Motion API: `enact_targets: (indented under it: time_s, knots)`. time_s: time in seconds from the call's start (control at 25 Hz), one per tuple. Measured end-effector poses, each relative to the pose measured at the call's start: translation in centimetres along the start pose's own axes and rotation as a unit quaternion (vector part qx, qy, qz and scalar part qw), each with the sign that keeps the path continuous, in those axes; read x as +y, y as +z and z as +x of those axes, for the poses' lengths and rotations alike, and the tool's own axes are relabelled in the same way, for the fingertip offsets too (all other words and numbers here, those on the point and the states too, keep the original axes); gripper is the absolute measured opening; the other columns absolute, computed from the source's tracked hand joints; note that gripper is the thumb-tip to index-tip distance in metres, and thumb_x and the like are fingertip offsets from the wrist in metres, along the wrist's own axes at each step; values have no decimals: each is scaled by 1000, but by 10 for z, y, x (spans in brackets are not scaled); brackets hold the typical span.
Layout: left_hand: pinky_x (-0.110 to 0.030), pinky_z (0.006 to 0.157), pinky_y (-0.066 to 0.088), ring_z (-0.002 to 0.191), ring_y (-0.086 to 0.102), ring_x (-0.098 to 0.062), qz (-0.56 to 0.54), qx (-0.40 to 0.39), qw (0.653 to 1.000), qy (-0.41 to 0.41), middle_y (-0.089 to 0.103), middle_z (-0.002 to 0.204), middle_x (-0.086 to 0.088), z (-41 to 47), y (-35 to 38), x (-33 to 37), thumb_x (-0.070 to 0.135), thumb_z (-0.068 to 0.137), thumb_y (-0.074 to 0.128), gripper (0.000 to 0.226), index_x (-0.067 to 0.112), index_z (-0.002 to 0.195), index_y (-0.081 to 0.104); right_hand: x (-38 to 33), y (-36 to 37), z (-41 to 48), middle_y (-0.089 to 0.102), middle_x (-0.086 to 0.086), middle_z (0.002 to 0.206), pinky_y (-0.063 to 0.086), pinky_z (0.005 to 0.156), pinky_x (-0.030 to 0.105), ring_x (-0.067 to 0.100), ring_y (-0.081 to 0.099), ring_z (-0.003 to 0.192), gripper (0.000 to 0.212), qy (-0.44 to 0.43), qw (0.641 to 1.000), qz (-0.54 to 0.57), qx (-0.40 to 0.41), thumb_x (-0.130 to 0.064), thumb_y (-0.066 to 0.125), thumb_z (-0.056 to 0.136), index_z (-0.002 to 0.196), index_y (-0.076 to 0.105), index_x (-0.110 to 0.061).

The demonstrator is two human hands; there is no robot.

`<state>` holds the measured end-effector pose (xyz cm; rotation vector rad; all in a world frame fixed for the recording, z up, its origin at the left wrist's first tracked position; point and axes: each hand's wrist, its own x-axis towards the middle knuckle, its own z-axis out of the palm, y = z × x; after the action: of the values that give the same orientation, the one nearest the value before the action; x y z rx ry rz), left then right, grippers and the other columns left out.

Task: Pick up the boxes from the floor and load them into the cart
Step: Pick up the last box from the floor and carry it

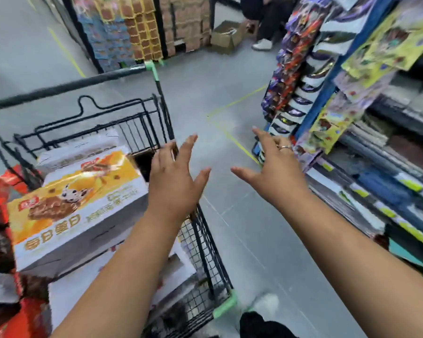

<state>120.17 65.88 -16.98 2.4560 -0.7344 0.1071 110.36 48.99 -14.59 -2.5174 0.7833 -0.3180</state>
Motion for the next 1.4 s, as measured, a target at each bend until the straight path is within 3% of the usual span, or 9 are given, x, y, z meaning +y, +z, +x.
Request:
enact_targets:
  time_s: [0.36, 0.6, 0.84, 1.0, 1.24, 1.4]
  knots:
    - [-39, 108, 29, 132, 31, -28, -39, -123, 975, 181, 32, 146, -8, -42, 67, 193, 51, 87, 59, 76, 33, 150, 22, 163, -128, -106, 32, 6, 137, 43, 95, 34, 26, 50, 118, 93, 179, 975, 20, 131, -54, 75, 73, 149, 24, -37]
    - [-35, 109, 26, 131, 32, -25, -76, -165, 950, 252, 34, 144, -4, -109, 118, 341, 51, 85, 63, 80, 35, 150, 21, 273, -220, -203, 29, 2, 138, 42, 85, 29, 22, 54, 107, 90, 237, 955, 19, 176, -56, 72, 75, 148, 21, -43]
    - [-35, 107, 30, 133, 30, -23, -108, -214, 904, 354, 34, 143, 0, -183, 171, 488, 53, 85, 61, 81, 39, 151, 16, 376, -304, -298, 31, -2, 135, 44, 87, 29, 17, 53, 106, 90, 307, 917, 19, 255, -57, 73, 73, 147, 23, -44]
    - [-35, 107, 31, 135, 31, -21, -130, -264, 856, 426, 34, 144, 1, -223, 205, 568, 52, 85, 61, 81, 39, 151, 16, 427, -337, -354, 32, -3, 133, 42, 83, 28, 17, 53, 108, 90, 364, 883, 16, 295, -55, 75, 72, 147, 26, -43]
    - [-36, 109, 31, 139, 29, -20, -127, -359, 763, 522, 27, 149, 4, -272, 273, 682, 52, 84, 64, 89, 37, 152, 9, 508, -369, -405, 27, 3, 143, 47, 96, 39, 24, 52, 115, 92, 448, 824, 22, 346, -54, 78, 68, 145, 27, -46]
    - [-38, 112, 30, 140, 28, -21, -146, -401, 671, 606, 26, 150, 1, -312, 319, 764, 55, 82, 62, 90, 34, 152, 9, 558, -398, -445, 17, 3, 151, 44, 100, 36, 23, 45, 127, 92, 518, 763, 19, 385, -50, 80, 69, 144, 28, -45]
